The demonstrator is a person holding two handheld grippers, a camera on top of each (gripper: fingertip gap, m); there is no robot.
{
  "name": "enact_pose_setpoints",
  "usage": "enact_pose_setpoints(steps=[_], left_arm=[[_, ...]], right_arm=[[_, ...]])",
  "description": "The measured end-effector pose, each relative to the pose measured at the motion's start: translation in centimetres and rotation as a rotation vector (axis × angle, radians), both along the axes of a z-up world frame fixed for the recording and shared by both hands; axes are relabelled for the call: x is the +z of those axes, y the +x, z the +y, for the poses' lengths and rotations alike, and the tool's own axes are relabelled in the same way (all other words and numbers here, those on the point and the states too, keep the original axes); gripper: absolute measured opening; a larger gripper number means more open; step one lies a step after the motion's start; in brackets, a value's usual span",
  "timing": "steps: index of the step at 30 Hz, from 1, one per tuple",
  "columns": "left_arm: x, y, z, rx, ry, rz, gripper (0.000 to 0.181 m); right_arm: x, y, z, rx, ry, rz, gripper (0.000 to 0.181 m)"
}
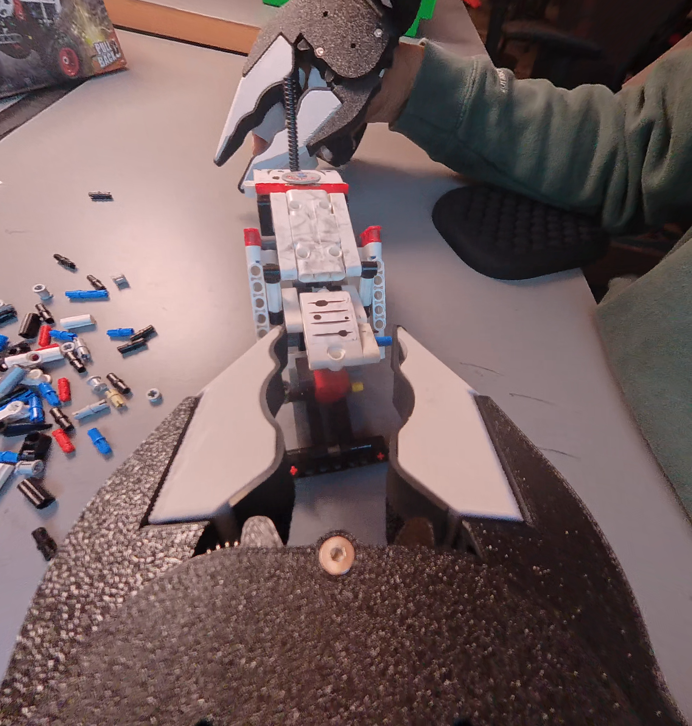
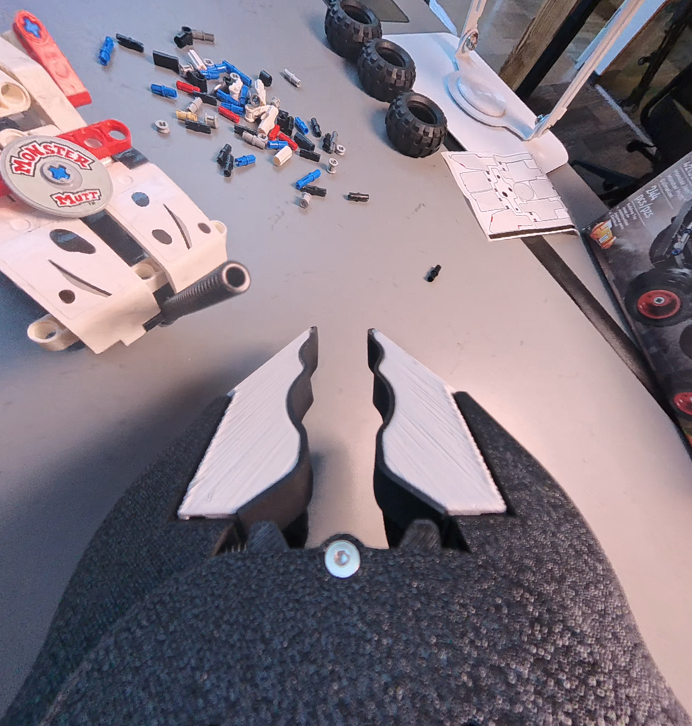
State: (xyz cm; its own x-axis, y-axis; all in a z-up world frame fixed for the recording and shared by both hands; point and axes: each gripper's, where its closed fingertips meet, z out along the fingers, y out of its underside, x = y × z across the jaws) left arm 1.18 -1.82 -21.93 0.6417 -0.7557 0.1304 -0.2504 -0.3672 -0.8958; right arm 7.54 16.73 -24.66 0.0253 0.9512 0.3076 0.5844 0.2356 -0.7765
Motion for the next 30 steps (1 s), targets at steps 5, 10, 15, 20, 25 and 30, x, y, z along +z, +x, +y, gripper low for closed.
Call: enact_pose_setpoints(steps=[5, 10, 15, 20, 25, 30], left_arm=[[0.3, -2.1, 1.2, 0.097, 0.040, -0.002, 0.044], [3.4, -3.6, 1.6, 0.182, 0.161, -0.050, 0.052], [11.2, -7.8, -0.2, 0.328, 0.382, 0.065, 0.047], [16.3, -20.2, -5.9, 0.660, 0.338, 0.389, 0.031], [7.1, -33.9, -14.9, 0.836, -0.251, 0.756, 0.024], [-2.0, -39.5, -23.5, 0.737, -0.733, 0.960, 0.021]], right_arm=[[1.7, 0.1, 1.5, -0.076, 0.014, 0.080, 0.021], [3.0, 0.7, 3.6, -0.193, 0.046, 0.135, 0.021], [5.9, 2.0, 5.1, -0.299, 0.076, 0.254, 0.021], [8.2, 4.0, 4.3, -0.313, 0.111, 0.361, 0.021], [12.8, 4.4, -1.1, -0.070, 0.118, 0.571, 0.019], [14.9, 4.2, -3.6, 0.013, 0.125, 0.644, 0.017]])
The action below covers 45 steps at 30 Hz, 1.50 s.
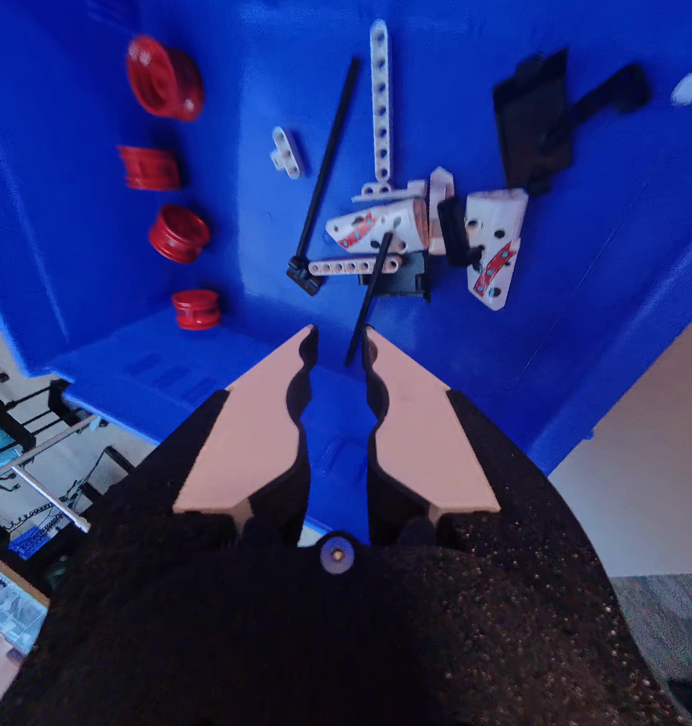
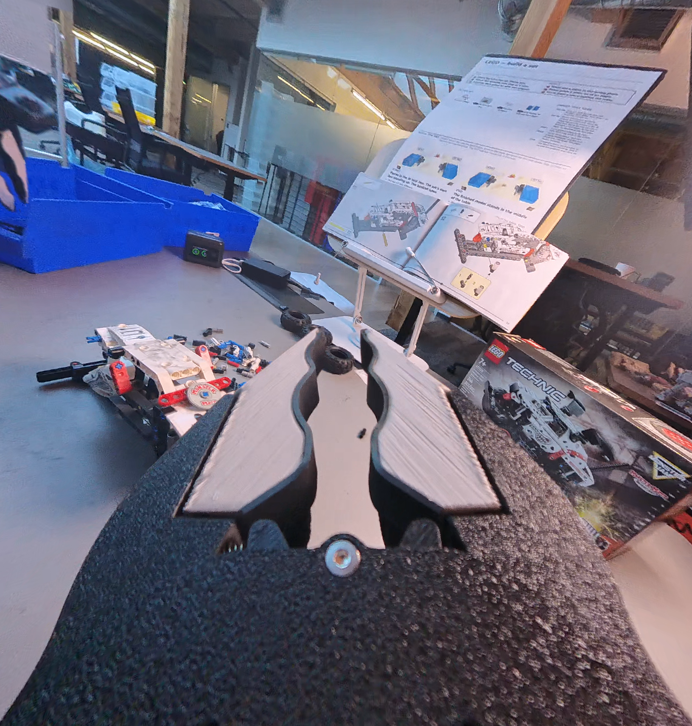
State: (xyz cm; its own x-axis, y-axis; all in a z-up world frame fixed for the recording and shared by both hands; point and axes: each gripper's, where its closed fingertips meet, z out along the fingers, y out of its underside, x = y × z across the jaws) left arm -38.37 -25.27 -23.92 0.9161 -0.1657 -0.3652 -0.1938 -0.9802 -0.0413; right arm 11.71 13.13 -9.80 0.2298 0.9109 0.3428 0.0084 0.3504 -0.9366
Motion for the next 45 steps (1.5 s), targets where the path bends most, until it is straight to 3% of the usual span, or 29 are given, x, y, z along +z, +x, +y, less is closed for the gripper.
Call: enact_pose_setpoints(steps=[5, 8, 10, 12, 16, 20, 23, 28, 36, 45], left_arm=[[-3.8, -1.1, -2.4, -0.031, -0.203, 0.018, 0.021], [-3.7, -0.8, -2.0, -0.044, -0.198, 0.012, 0.003], [-3.3, -1.0, -1.9, -0.045, -0.192, 0.031, 0.002], [-1.8, -1.1, -1.4, -0.044, -0.140, 0.069, 0.000], [4.1, 0.3, 1.7, -0.045, 0.116, 0.127, 0.000], [9.1, 4.7, 5.4, -0.129, 0.347, 0.097, 0.000], [10.5, 7.9, 7.5, -0.214, 0.402, 0.101, 0.000], [8.6, 8.8, 8.4, -0.214, 0.348, 0.054, 0.000], [0.6, 0.8, 3.1, -0.059, -0.036, 0.003, 0.020], [-3.7, -1.8, 3.6, -0.008, -0.104, -0.110, 0.016]], right_arm=[[-0.8, -0.1, 0.2, -0.004, -0.037, -0.012, 0.016], [-0.9, -0.1, 0.2, -0.006, -0.040, -0.011, 0.015], [-1.2, -0.1, 0.3, -0.011, -0.044, -0.016, 0.014], [-1.3, -0.2, 0.3, -0.012, -0.043, -0.017, 0.014], [-1.4, -0.6, -0.3, 0.006, -0.035, -0.022, 0.013], [-1.5, -1.3, -1.1, 0.024, -0.022, -0.031, 0.012], [-1.6, -1.8, -1.9, 0.039, -0.009, -0.042, 0.011], [-1.9, -2.2, -2.6, 0.053, -0.004, -0.058, 0.011], [-2.5, -2.3, -2.7, 0.062, -0.018, -0.071, 0.011], [-3.7, -2.6, -2.4, 0.054, -0.033, -0.112, 0.010]])
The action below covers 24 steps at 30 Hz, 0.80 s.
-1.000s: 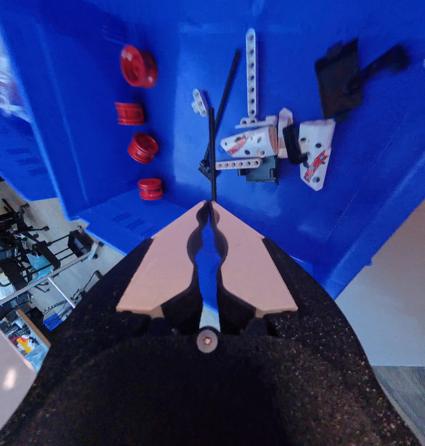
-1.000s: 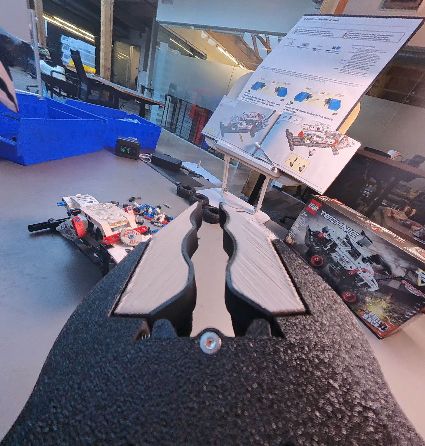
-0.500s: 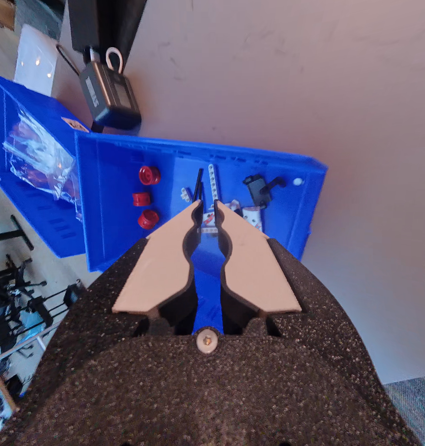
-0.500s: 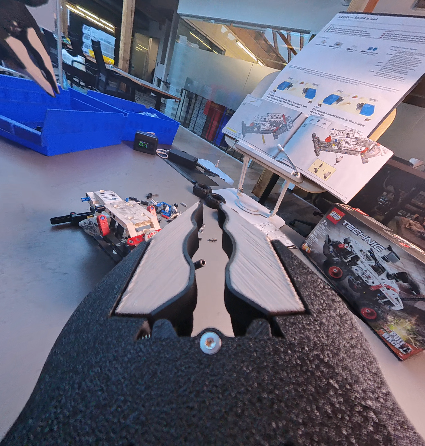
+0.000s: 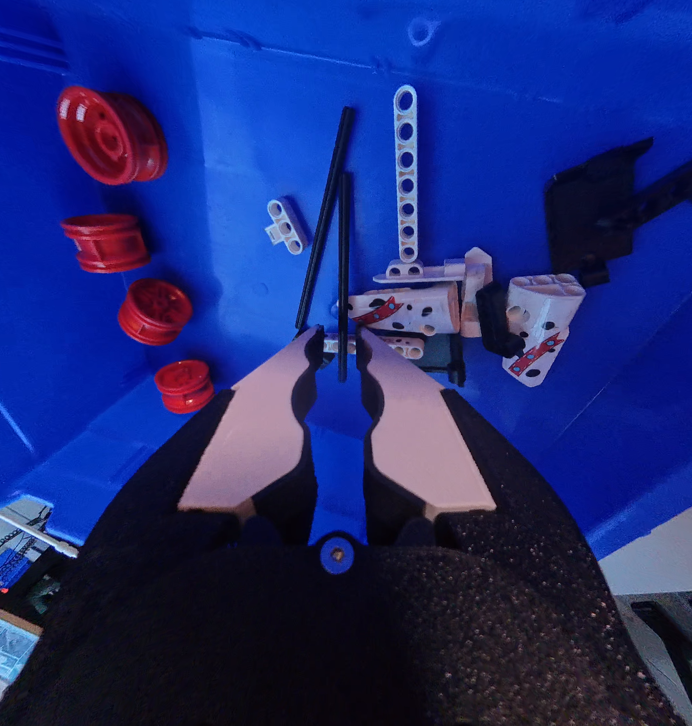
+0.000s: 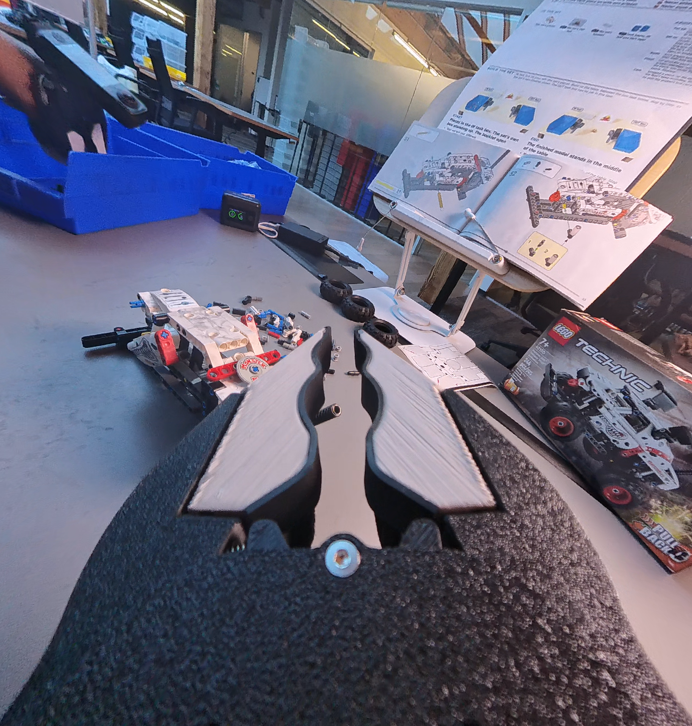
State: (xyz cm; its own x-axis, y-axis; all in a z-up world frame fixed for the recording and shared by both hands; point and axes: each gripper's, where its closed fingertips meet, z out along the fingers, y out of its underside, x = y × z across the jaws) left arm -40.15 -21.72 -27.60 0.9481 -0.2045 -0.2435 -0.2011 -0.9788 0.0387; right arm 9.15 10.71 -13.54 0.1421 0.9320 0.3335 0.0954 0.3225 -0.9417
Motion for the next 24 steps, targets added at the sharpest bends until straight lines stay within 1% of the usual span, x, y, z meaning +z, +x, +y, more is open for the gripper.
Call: enact_pose_setpoints(steps=[3, 5, 7, 9, 11, 12, 14, 15, 17, 18, 19, 21, 23, 24], left_arm=[[-0.4, -0.1, 0.0, 0.010, -0.013, -0.042, 0.005], [0.1, -0.4, 0.2, 0.007, 0.001, -0.023, 0.004], [1.4, -0.5, 0.4, 0.001, 0.040, 0.004, 0.003], [4.1, -0.6, 1.3, 0.014, 0.152, 0.036, 0.004], [7.8, 0.0, 3.0, 0.020, 0.334, 0.062, 0.004], [10.0, 1.1, 4.2, 0.010, 0.447, 0.060, 0.004], [14.3, 4.9, 6.6, -0.036, 0.685, 0.005, 0.004], [16.1, 7.8, 7.9, -0.076, 0.802, -0.059, 0.004], [18.6, 14.0, 10.2, -0.146, 1.011, -0.207, 0.004], [19.2, 17.2, 11.3, -0.166, 1.096, -0.304, 0.004], [19.5, 20.0, 12.4, -0.173, 1.175, -0.402, 0.004], [19.1, 24.4, 14.8, -0.134, 1.301, -0.586, 0.004], [17.9, 27.1, 17.3, -0.044, 1.392, -0.747, 0.004], [16.8, 28.0, 18.6, -0.004, 1.406, -0.799, 0.004]], right_arm=[[-0.3, 0.1, 0.1, -0.002, -0.006, -0.009, 0.010], [-0.5, 0.2, 0.2, -0.006, -0.009, -0.013, 0.010], [-0.5, 0.3, 0.4, -0.013, -0.010, -0.011, 0.010], [-0.3, 0.4, 0.5, -0.019, -0.012, 0.004, 0.010], [0.3, 0.4, 0.3, -0.018, -0.012, 0.026, 0.009], [0.7, 0.3, 0.1, -0.011, -0.013, 0.039, 0.009], [1.6, -0.4, -0.7, 0.019, -0.022, 0.061, 0.009], [2.2, -1.0, -1.3, 0.037, -0.016, 0.063, 0.009], [3.4, -2.7, -2.1, 0.053, 0.015, 0.048, 0.009], [4.0, -3.7, -2.4, 0.053, 0.033, 0.035, 0.008], [4.7, -4.9, -2.5, 0.042, 0.052, 0.020, 0.006], [6.1, -7.9, -2.2, 0.011, 0.091, -0.020, 0.006], [8.2, -11.6, -1.4, -0.026, 0.126, -0.024, 0.008], [9.3, -13.8, -0.8, -0.034, 0.135, -0.011, 0.009]])
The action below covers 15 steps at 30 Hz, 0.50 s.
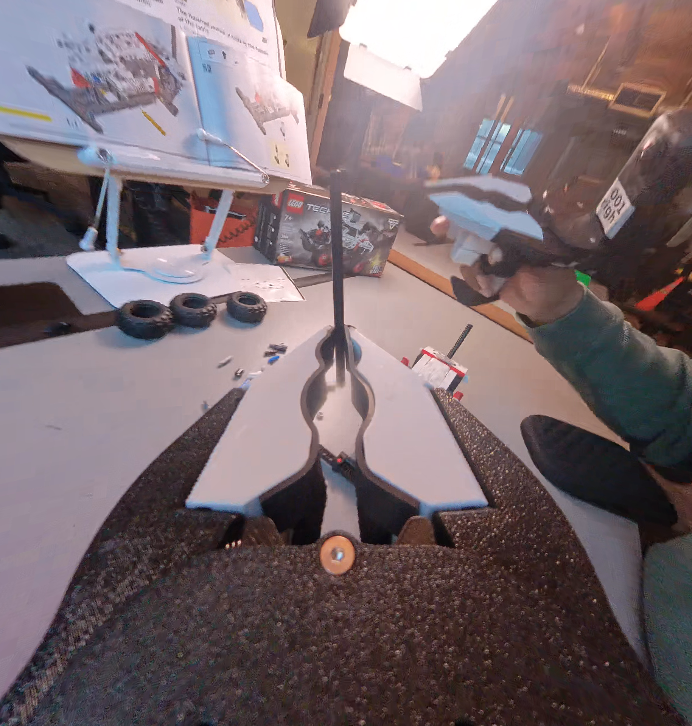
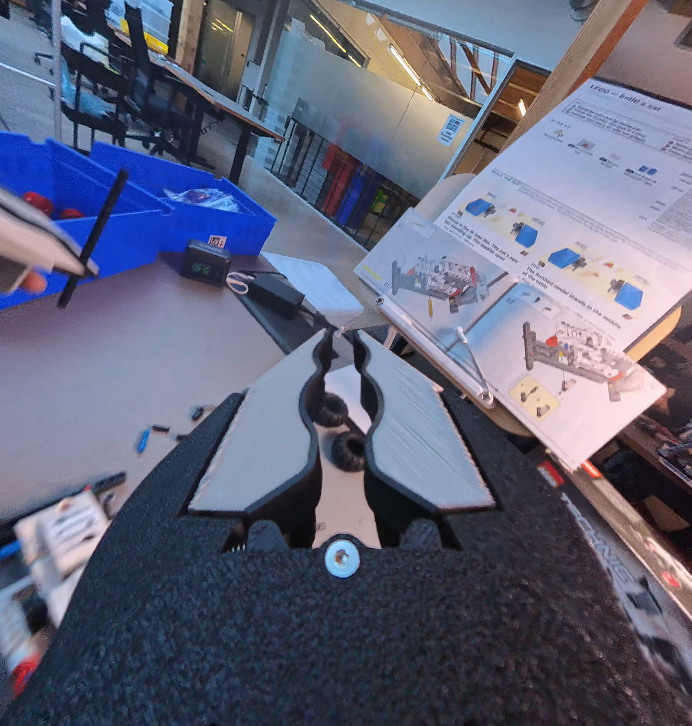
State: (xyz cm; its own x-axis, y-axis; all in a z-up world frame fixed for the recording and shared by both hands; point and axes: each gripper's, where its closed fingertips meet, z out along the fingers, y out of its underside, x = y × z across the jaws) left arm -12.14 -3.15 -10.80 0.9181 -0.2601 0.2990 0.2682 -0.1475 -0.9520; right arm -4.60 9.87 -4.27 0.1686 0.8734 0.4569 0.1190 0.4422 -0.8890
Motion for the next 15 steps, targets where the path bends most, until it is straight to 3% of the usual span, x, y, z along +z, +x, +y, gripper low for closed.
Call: enact_pose_setpoints(steps=[3, 7, 11, 15], left_arm=[[-4.2, 0.8, 2.6, 0.031, -0.029, 0.020, 0.004], [-7.7, 1.5, 2.9, 0.016, -0.034, 0.156, 0.004], [-6.2, 2.3, 2.3, 0.001, 0.041, 0.225, 0.004], [-6.2, 2.0, 2.2, -0.002, 0.041, 0.228, 0.004]], right_arm=[[2.3, -6.7, 3.1, -0.057, -0.034, 0.028, 0.009], [2.6, -14.6, 9.6, -0.165, -0.059, 0.038, 0.000], [0.8, -19.6, 14.7, -0.221, -0.067, 0.017, 0.000], [-0.2, -22.6, 17.0, -0.232, -0.053, -0.004, 0.000]])
